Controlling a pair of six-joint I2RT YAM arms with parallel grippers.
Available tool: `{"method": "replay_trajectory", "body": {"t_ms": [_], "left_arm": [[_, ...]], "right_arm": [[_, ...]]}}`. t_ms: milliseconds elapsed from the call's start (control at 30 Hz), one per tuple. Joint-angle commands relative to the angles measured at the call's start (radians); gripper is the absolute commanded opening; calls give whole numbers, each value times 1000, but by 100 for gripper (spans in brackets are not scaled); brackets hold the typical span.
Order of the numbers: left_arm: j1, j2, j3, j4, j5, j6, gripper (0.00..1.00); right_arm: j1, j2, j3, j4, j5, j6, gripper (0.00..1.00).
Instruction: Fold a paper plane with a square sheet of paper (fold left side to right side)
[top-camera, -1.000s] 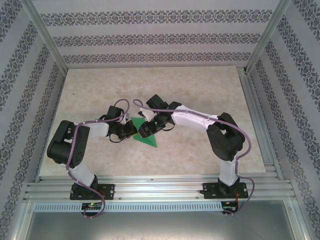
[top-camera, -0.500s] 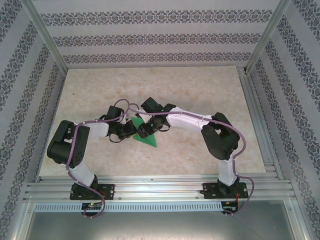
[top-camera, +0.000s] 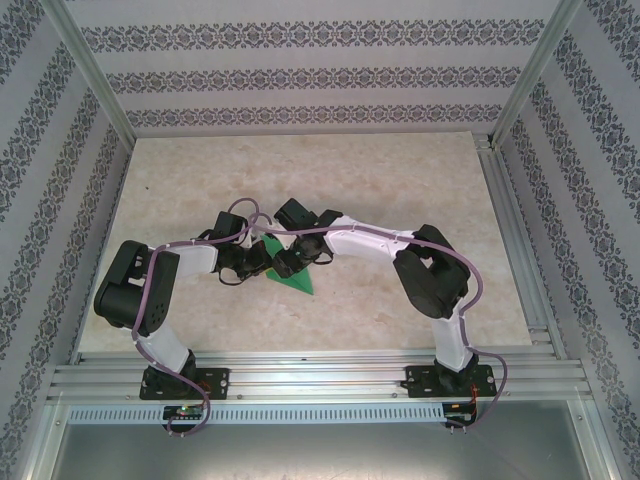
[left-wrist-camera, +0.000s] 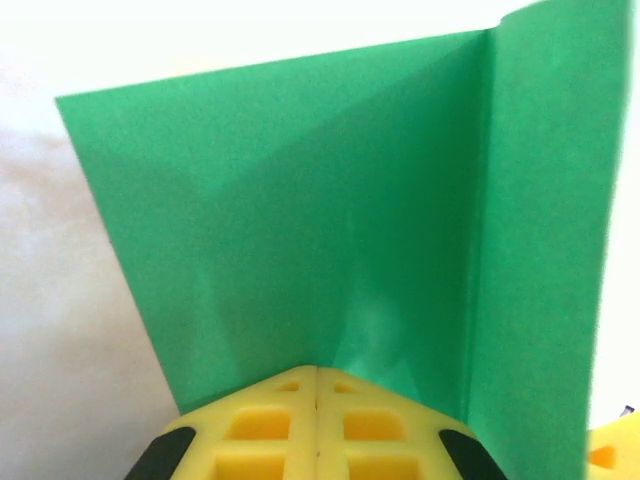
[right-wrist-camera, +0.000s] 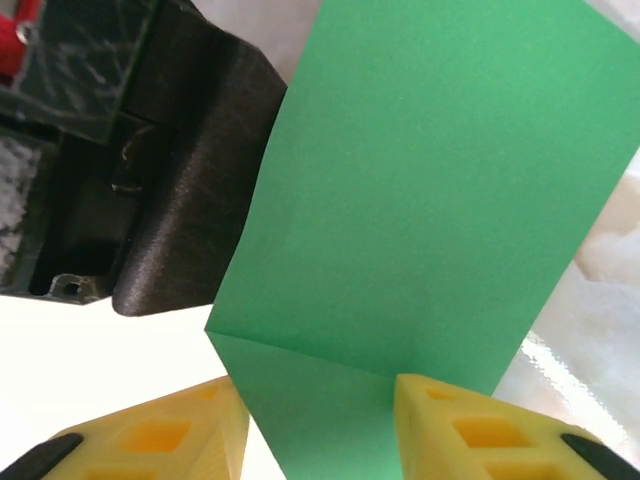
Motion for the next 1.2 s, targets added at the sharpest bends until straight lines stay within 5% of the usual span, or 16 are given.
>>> {"method": "replay_trajectory", "body": {"t_ms": [0, 300, 633, 1167], "left_arm": [[-7, 25, 0, -54, -59, 26, 1], [-7, 24, 1, -59, -62, 29, 1], [-7, 19, -16, -58, -72, 28, 1], [-7, 7, -35, -67, -84, 32, 1]], "right_arm": [[-2, 11, 39, -2, 7, -4, 32], [-52, 6, 19, 21, -131, 10, 11], [-137, 47, -14, 79, -374, 35, 8], [-210, 104, -19, 71, -433, 13, 9]]}}
